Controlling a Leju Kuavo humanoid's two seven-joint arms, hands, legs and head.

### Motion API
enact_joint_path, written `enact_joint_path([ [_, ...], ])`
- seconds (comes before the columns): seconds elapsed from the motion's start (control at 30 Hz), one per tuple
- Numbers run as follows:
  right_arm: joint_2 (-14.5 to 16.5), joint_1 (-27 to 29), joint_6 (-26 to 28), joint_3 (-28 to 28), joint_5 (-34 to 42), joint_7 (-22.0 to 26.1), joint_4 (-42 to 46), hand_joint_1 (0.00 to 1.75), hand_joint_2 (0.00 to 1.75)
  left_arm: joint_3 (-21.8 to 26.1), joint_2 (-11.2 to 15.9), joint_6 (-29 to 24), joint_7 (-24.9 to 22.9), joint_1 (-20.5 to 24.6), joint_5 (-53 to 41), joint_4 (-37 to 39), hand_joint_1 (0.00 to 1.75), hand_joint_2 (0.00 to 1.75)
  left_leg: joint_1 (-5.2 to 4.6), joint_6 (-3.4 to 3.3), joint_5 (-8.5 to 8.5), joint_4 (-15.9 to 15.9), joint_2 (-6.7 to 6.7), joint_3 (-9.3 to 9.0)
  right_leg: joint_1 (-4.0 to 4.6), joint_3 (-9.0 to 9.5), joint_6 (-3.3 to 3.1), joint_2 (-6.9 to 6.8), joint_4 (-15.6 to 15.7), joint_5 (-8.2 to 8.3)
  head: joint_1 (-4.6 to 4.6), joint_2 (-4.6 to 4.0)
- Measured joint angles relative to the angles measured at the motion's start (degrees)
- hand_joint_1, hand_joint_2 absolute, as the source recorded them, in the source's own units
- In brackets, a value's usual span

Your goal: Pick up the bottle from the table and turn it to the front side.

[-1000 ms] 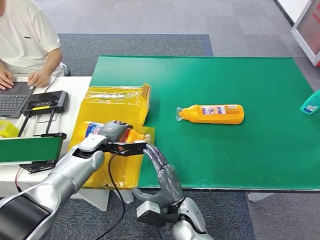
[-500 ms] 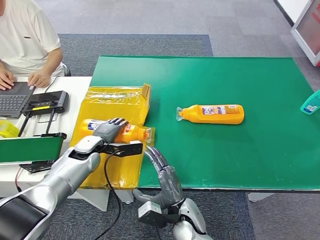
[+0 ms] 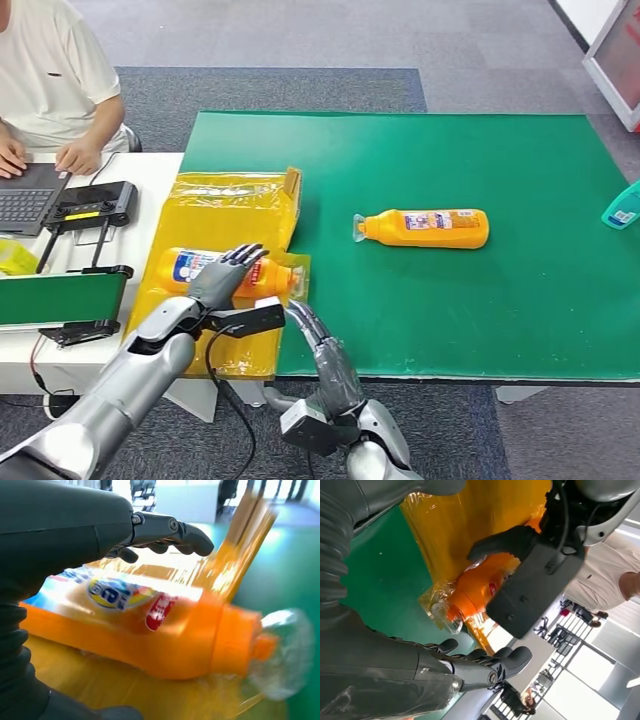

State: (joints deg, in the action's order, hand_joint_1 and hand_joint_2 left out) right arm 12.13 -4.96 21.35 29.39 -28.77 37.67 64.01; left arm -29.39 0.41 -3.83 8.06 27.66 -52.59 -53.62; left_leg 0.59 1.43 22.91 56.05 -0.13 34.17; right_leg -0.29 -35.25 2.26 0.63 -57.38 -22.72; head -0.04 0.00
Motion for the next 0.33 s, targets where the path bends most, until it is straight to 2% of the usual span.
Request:
enact_joint_path([
  [0.17,0.0,0.1,0.6,0.0,1.4,-1.1,-0.6,0.00,1.75,-0.1,3.4,-5.7,-1.1,-6.5,-8.6,-15.9,0.00,1.75,0.00,0.01,0.02,0.0,0.01,0.03,0.00,-0.05,-0.01,0.02,0.0,-0.01,-0.01,0.00],
  [0.33,0.0,0.1,1.2,-0.1,2.2,-2.6,-0.8,0.00,1.75,-0.3,7.3,-12.6,-4.2,-13.4,-18.8,-30.5,0.00,1.75,0.00,0.02,0.04,0.0,0.03,0.06,0.00,-0.09,-0.02,0.02,0.0,-0.05,0.01,0.00],
])
